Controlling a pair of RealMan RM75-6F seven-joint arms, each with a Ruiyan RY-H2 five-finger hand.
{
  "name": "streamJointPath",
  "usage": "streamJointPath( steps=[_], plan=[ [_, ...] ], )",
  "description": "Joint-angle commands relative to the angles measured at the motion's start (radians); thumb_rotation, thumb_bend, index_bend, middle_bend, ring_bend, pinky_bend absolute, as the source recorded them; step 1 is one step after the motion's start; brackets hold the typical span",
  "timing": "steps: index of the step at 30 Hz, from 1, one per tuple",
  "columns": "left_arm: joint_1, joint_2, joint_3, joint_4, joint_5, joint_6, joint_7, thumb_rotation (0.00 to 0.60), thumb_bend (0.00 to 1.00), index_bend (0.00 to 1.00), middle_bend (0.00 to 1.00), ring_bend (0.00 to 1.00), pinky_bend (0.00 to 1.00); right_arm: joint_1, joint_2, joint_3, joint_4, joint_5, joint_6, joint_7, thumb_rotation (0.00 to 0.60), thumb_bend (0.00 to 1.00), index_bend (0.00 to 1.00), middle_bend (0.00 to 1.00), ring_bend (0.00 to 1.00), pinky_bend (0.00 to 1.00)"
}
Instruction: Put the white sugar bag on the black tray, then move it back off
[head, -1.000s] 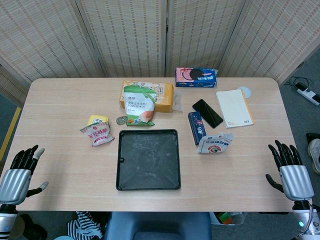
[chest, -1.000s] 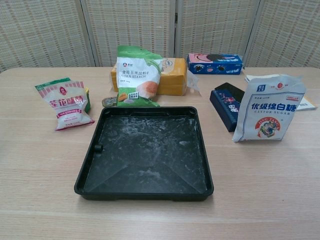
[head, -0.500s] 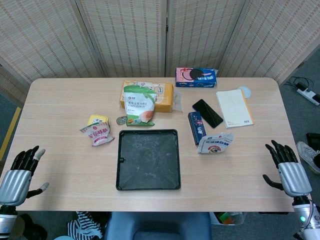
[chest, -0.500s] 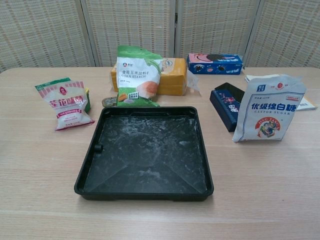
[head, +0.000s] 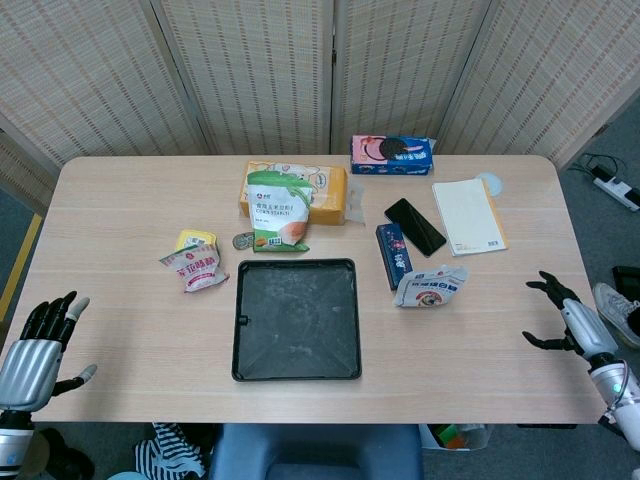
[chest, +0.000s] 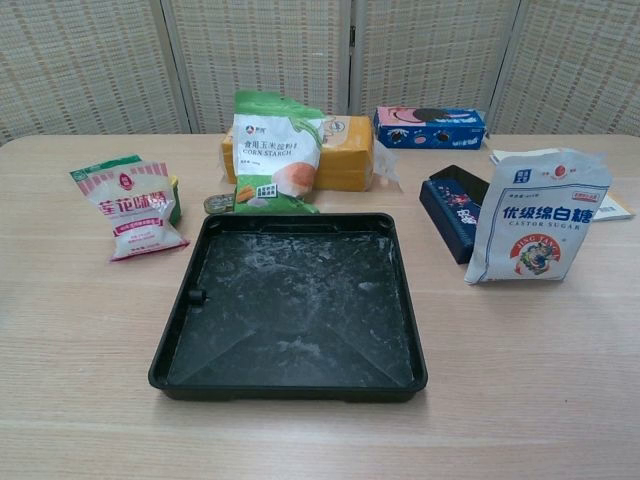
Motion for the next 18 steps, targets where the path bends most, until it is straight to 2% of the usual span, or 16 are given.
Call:
streamJointPath(
  steps=[1, 2, 3, 7, 8, 10, 14, 18],
  plan=[
    [0.000, 0.001, 0.000, 0.001, -0.002, -0.003, -0.002, 0.600, 0.22, 0.00, 0.00, 0.00, 0.10, 0.062, -0.047, 0.006, 0.061, 0.023, -0.097, 0.011, 0.600, 0.29, 0.15, 0.05, 0.11, 0.01],
    [0.000, 0.002, 0.000, 0.000, -0.004, -0.004, -0.002, 0.600, 0.22, 0.00, 0.00, 0.00, 0.11, 0.071, -0.049, 0.008, 0.065, 0.026, -0.111, 0.015, 0.600, 0.29, 0.15, 0.04, 0.15, 0.04],
    [0.000, 0.002, 0.000, -0.001, -0.005, -0.006, -0.002, 0.600, 0.22, 0.00, 0.00, 0.00, 0.12, 0.080, -0.051, 0.011, 0.068, 0.028, -0.123, 0.024, 0.600, 0.29, 0.14, 0.03, 0.21, 0.12],
    [0.001, 0.005, -0.001, -0.003, -0.004, -0.001, -0.008, 0.600, 0.22, 0.00, 0.00, 0.00, 0.22, 0.112, -0.043, 0.020, 0.064, 0.022, -0.151, 0.083, 0.600, 0.29, 0.13, 0.01, 0.49, 0.63],
    [0.002, 0.006, -0.001, -0.002, -0.004, 0.001, -0.009, 0.600, 0.22, 0.00, 0.00, 0.00, 0.24, 0.120, -0.042, 0.022, 0.061, 0.020, -0.154, 0.098, 0.600, 0.29, 0.13, 0.01, 0.54, 0.68],
    [0.003, 0.005, -0.002, -0.001, -0.004, 0.003, -0.010, 0.600, 0.22, 0.00, 0.00, 0.00, 0.26, 0.135, -0.032, 0.017, 0.048, 0.007, -0.172, 0.127, 0.600, 0.29, 0.11, 0.01, 0.69, 0.83],
    [0.002, 0.004, -0.003, 0.000, -0.005, 0.001, -0.009, 0.600, 0.22, 0.00, 0.00, 0.01, 0.28, 0.170, -0.013, -0.001, 0.032, -0.021, -0.220, 0.210, 0.600, 0.29, 0.07, 0.01, 0.81, 0.94],
    [0.000, 0.002, -0.002, 0.000, -0.006, -0.005, -0.004, 0.600, 0.22, 0.00, 0.00, 0.02, 0.29, 0.234, -0.045, -0.042, 0.076, -0.069, -0.322, 0.377, 0.600, 0.29, 0.05, 0.02, 0.85, 0.98]
  ],
)
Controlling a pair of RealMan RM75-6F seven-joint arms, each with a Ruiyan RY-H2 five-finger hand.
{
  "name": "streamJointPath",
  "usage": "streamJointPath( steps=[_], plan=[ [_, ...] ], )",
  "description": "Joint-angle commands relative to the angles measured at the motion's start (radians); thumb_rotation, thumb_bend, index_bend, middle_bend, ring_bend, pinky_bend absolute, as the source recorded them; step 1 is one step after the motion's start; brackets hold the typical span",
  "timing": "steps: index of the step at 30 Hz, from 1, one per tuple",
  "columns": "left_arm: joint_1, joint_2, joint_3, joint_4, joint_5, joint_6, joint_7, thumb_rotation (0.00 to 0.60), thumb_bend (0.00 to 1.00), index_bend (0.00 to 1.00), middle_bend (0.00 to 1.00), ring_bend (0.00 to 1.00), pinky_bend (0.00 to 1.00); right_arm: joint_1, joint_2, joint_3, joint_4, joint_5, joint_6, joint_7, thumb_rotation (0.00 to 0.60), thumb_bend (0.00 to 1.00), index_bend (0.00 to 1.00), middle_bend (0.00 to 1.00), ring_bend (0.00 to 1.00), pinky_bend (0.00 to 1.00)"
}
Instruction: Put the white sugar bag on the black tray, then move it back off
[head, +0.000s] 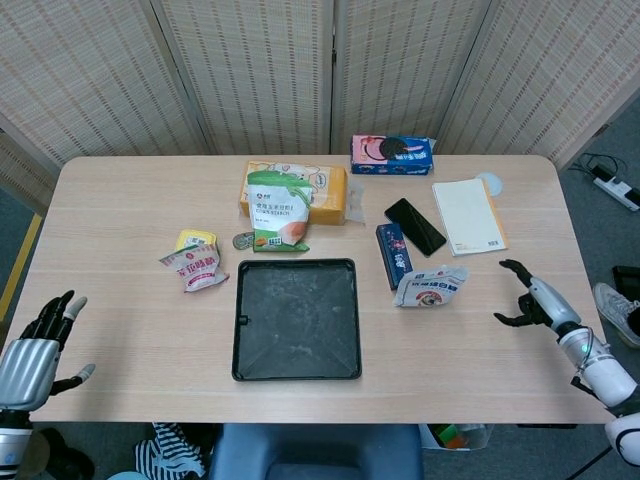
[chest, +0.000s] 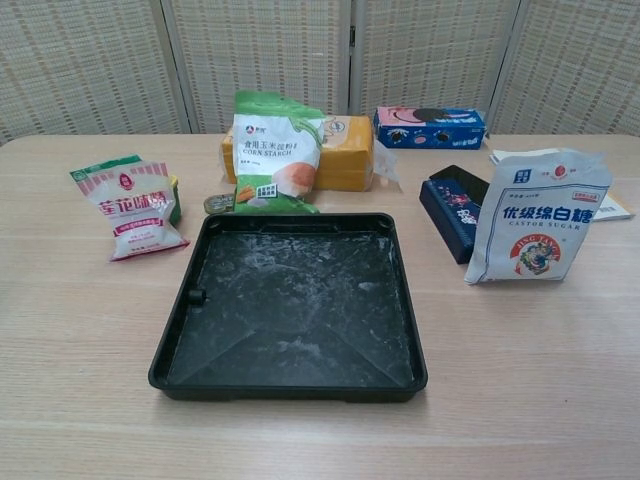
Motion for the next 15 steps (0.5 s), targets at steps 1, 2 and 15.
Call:
streamJointPath(
  steps=[1, 2, 15],
  plan=[
    [0.000, 0.000, 0.000, -0.001, 0.000, 0.000, 0.001, 0.600, 0.22, 0.00, 0.00, 0.02, 0.29, 0.065, -0.039, -0.042, 0.053, -0.056, -0.080, 0.164, 0.600, 0.29, 0.05, 0.03, 0.85, 0.99],
    [0.000, 0.001, 0.000, -0.002, 0.001, 0.001, 0.000, 0.600, 0.22, 0.00, 0.00, 0.02, 0.29, 0.075, -0.061, -0.051, 0.079, -0.073, -0.078, 0.202, 0.600, 0.29, 0.05, 0.04, 0.85, 0.99],
    [0.001, 0.007, 0.002, -0.002, 0.006, 0.003, -0.014, 0.600, 0.22, 0.01, 0.00, 0.03, 0.30, 0.200, -0.193, -0.136, 0.222, -0.182, -0.066, 0.434, 0.600, 0.29, 0.05, 0.08, 0.86, 1.00]
  ],
)
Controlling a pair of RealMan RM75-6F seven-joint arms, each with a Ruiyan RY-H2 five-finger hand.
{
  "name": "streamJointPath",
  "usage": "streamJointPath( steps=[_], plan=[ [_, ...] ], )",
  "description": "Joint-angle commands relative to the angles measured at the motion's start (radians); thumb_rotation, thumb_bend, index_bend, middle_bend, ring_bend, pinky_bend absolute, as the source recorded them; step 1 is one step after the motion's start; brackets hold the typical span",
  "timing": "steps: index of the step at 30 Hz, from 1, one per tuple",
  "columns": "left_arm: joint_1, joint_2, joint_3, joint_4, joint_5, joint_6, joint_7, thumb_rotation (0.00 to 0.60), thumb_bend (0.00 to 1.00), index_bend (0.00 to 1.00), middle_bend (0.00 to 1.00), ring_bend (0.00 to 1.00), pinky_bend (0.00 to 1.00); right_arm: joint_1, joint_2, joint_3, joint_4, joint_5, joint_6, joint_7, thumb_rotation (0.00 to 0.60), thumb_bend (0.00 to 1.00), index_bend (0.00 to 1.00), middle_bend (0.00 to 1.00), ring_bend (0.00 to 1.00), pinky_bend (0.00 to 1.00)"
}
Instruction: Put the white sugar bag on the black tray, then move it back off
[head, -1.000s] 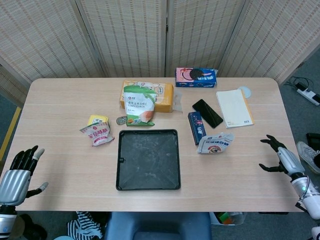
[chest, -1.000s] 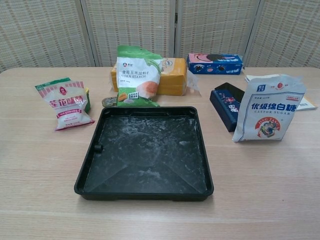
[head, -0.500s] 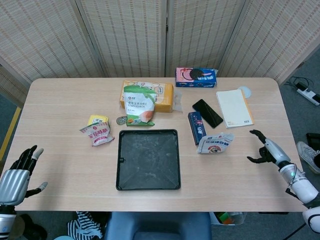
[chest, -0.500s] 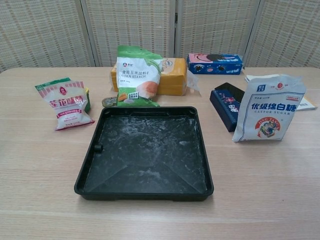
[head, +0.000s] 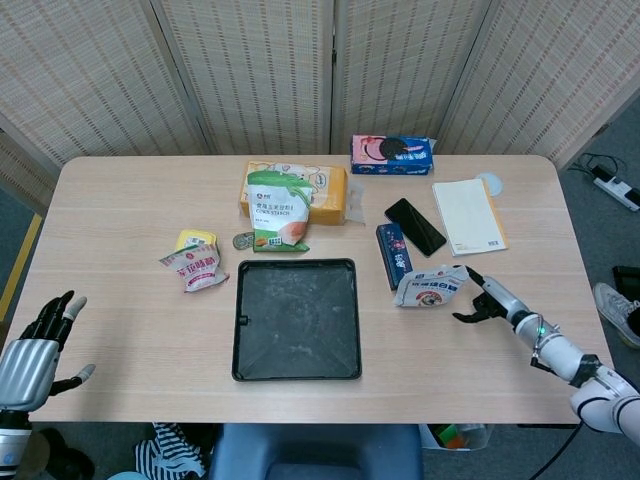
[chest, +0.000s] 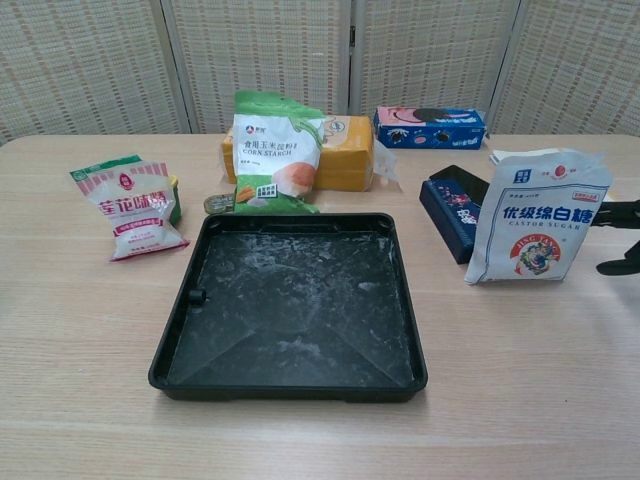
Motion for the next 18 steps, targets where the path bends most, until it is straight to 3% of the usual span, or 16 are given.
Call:
streamJointPath(
  steps=[1, 10, 18],
  plan=[
    [0.000, 0.001, 0.000, 0.000, 0.000, -0.001, -0.002, 0.600, 0.22, 0.01, 0.00, 0.03, 0.30, 0.031, -0.022, -0.020, 0.016, -0.020, 0.002, 0.029, 0.600, 0.29, 0.05, 0.09, 0.87, 1.00],
    [0.001, 0.001, -0.004, 0.002, -0.007, 0.002, -0.003, 0.600, 0.22, 0.01, 0.00, 0.04, 0.31, 0.099, -0.045, -0.067, 0.051, -0.036, -0.030, 0.042, 0.600, 0.29, 0.26, 0.24, 0.89, 1.00],
    [-0.008, -0.010, -0.008, 0.004, -0.028, -0.025, 0.024, 0.600, 0.22, 0.01, 0.00, 0.05, 0.32, 0.133, -0.045, -0.087, 0.062, -0.018, -0.056, 0.025, 0.600, 0.31, 0.37, 0.32, 0.90, 1.00]
  ],
)
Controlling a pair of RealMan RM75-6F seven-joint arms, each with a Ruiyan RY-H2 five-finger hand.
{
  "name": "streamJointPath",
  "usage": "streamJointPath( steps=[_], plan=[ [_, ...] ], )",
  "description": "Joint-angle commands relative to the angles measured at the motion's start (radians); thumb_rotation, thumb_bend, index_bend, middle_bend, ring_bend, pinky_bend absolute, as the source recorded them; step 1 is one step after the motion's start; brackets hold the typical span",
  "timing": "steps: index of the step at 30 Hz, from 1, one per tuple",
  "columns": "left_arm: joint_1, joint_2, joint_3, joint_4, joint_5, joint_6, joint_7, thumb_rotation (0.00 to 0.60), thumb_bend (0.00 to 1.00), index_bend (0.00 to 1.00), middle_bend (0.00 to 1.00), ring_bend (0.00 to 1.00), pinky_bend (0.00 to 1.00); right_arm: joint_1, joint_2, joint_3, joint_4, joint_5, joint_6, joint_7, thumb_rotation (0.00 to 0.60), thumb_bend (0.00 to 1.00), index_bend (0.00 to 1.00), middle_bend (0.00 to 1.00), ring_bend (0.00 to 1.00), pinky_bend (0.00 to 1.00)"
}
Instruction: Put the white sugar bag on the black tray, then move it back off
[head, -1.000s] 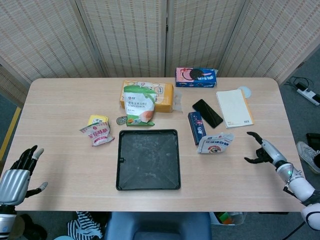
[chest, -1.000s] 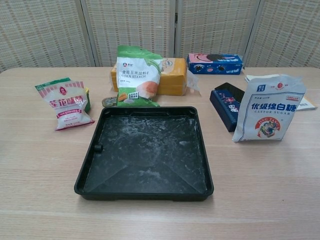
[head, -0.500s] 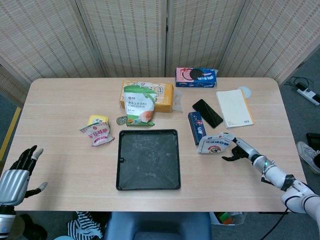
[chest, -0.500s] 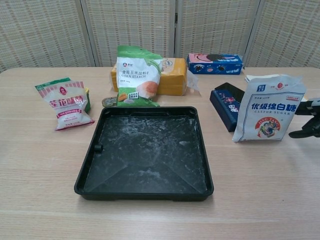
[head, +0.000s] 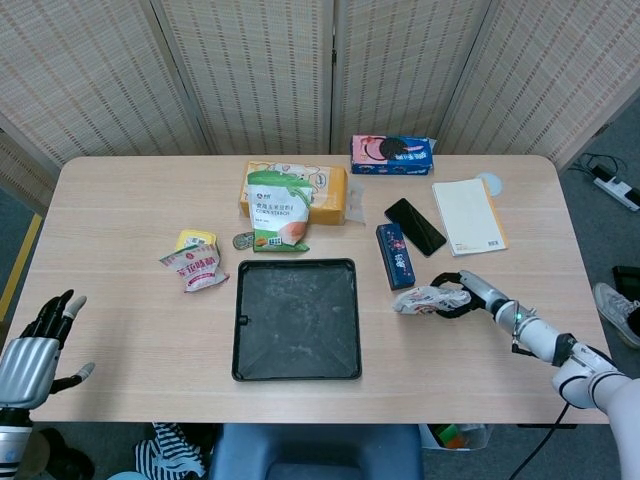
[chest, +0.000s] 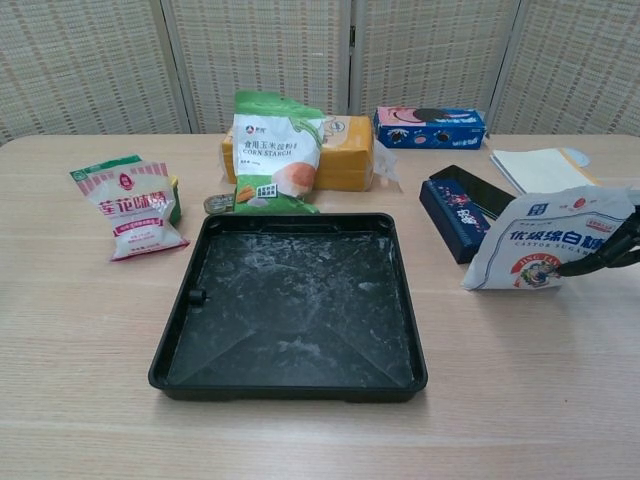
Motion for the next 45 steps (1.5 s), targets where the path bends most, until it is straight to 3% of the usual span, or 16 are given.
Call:
streamJointPath(
  steps=[1, 9, 16, 26, 31, 34, 37, 42, 45],
  plan=[
    [-0.003, -0.004, -0.002, 0.000, -0.008, -0.008, 0.010, 0.600, 0.22, 0.01, 0.00, 0.05, 0.32, 0.016, -0.006, -0.010, 0.009, 0.004, -0.016, 0.003, 0.600, 0.32, 0.38, 0.33, 0.90, 1.00],
    [-0.007, -0.009, -0.008, 0.004, -0.024, -0.016, 0.019, 0.600, 0.22, 0.01, 0.00, 0.05, 0.32, 0.076, -0.016, -0.043, 0.028, -0.011, -0.063, 0.021, 0.600, 0.37, 0.52, 0.42, 0.91, 1.00],
    [-0.010, -0.017, -0.014, 0.011, -0.041, -0.024, 0.035, 0.600, 0.22, 0.01, 0.00, 0.05, 0.32, 0.162, -0.010, -0.116, 0.045, -0.069, -0.099, 0.114, 0.600, 0.38, 0.61, 0.50, 0.91, 1.00],
    [-0.023, -0.043, -0.030, 0.025, -0.085, -0.046, 0.088, 0.600, 0.22, 0.00, 0.00, 0.05, 0.32, 0.321, 0.003, -0.329, 0.059, -0.238, -0.044, 0.318, 0.600, 0.38, 0.71, 0.57, 0.91, 1.00],
    [-0.027, -0.059, -0.039, 0.031, -0.109, -0.052, 0.122, 0.600, 0.22, 0.00, 0.00, 0.05, 0.32, 0.388, -0.009, -0.424, 0.074, -0.311, -0.001, 0.360, 0.600, 0.38, 0.73, 0.59, 0.90, 1.00],
    [-0.031, -0.069, -0.043, 0.035, -0.125, -0.058, 0.145, 0.600, 0.22, 0.00, 0.00, 0.05, 0.32, 0.432, -0.006, -0.455, 0.057, -0.336, 0.008, 0.326, 0.600, 0.39, 0.73, 0.59, 0.89, 1.00],
    [-0.037, -0.078, -0.047, 0.039, -0.141, -0.069, 0.164, 0.600, 0.22, 0.00, 0.00, 0.05, 0.32, 0.476, 0.012, -0.452, 0.007, -0.332, -0.014, 0.230, 0.600, 0.39, 0.74, 0.59, 0.88, 1.00],
    [-0.041, -0.089, -0.054, 0.044, -0.167, -0.077, 0.191, 0.600, 0.22, 0.00, 0.00, 0.05, 0.32, 0.544, 0.079, -0.405, -0.157, -0.291, -0.083, -0.013, 0.600, 0.39, 0.74, 0.59, 0.86, 1.00],
    [-0.044, -0.093, -0.057, 0.045, -0.181, -0.083, 0.202, 0.600, 0.22, 0.00, 0.00, 0.05, 0.32, 0.553, 0.115, -0.346, -0.244, -0.236, -0.128, -0.188, 0.600, 0.39, 0.75, 0.59, 0.84, 0.99]
  ],
)
